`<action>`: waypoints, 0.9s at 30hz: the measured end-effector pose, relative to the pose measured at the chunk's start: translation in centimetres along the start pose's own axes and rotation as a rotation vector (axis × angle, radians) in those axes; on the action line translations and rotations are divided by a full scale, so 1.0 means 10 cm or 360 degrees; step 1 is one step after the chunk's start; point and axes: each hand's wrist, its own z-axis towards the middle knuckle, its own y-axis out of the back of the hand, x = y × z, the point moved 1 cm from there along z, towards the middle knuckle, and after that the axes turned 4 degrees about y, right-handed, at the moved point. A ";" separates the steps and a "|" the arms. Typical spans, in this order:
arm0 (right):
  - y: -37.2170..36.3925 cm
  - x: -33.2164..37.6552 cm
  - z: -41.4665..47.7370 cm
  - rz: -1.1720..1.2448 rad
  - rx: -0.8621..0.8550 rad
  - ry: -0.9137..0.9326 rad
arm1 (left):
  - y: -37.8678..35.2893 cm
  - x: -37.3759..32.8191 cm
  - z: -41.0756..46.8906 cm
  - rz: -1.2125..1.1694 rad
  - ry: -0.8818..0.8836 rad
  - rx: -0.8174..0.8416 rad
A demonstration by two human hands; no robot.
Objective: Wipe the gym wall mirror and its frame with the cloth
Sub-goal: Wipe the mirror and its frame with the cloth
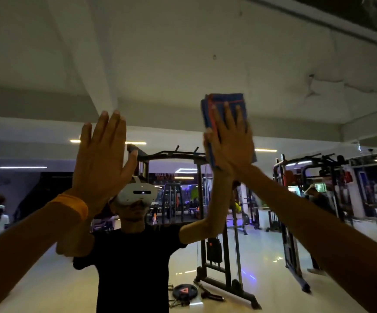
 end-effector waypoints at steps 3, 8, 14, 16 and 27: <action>-0.02 0.31 -0.28 0.0021 0.0112 0.0680 | 0.01 -0.03 0.00 0.0025 0.0011 -0.0028; 0.07 -0.47 0.34 0.0053 0.0044 0.0177 | 0.04 -0.24 0.11 -0.0062 0.0023 -0.0068; 0.02 0.03 -0.15 0.0057 0.0041 0.0232 | -0.11 -0.60 0.46 -0.0166 0.0023 -0.0060; 0.01 -0.05 -0.39 0.0059 0.0125 0.0716 | -0.21 -0.70 0.50 -0.0158 0.0012 -0.0040; -0.01 -0.41 -0.75 0.0012 0.0061 0.0226 | -0.29 -0.80 0.43 -0.0028 -0.0031 0.0013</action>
